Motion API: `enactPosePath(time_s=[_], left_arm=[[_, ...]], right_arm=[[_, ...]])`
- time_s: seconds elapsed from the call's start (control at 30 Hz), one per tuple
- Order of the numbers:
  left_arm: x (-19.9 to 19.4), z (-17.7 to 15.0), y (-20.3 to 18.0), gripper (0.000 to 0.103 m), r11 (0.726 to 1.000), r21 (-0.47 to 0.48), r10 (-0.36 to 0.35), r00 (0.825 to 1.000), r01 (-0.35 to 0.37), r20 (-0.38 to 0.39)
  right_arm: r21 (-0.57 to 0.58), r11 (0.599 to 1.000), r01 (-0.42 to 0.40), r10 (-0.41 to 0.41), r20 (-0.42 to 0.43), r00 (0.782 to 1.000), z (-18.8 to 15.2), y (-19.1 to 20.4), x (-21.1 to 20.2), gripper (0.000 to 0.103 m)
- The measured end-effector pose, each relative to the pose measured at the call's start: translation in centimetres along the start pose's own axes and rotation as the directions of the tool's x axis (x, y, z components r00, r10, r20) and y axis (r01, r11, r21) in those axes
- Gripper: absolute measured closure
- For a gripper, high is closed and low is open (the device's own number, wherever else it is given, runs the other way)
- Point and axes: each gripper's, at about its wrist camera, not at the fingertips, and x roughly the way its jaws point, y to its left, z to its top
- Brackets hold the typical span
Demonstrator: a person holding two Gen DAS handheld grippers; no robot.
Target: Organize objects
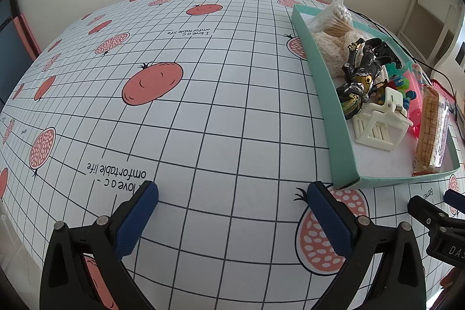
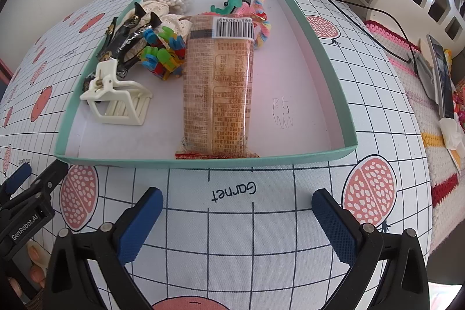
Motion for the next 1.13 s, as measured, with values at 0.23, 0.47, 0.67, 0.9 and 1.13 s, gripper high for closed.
enactPosePath(time_s=[0.23, 0.47, 0.67, 0.9, 1.13], left_arm=[[0.00, -0.01, -0.01, 0.001, 1.000, 0.000, 0.000, 1.000, 0.000, 0.000], [0.00, -0.03, -0.01, 0.001, 1.000, 0.001, 0.000, 1.000, 0.000, 0.000], [-0.01, -0.05, -0.06, 0.001, 1.000, 0.000, 0.001, 1.000, -0.001, 0.000], [-0.05, 0.13, -0.07, 0.001, 1.000, -0.002, 0.002, 1.000, -0.002, -0.004], [-0.02, 0.30, -0.12, 0.000, 1.000, 0.005, -0.003, 1.000, 0.003, -0.003]], right_arm=[[0.000, 1.000, 0.000, 0.000, 0.000, 1.000, -0.05, 0.04, -0.03, 0.000], [-0.001, 1.000, 0.000, 0.000, 0.000, 1.000, -0.10, 0.07, -0.06, 0.000], [-0.001, 1.000, 0.000, 0.000, 0.000, 1.000, -0.13, 0.09, -0.09, 0.000], [-0.001, 1.000, 0.000, 0.000, 0.001, 1.000, -0.18, 0.13, -0.12, 0.000], [-0.001, 1.000, 0.001, -0.001, 0.001, 1.000, -0.23, 0.17, -0.15, 0.000]])
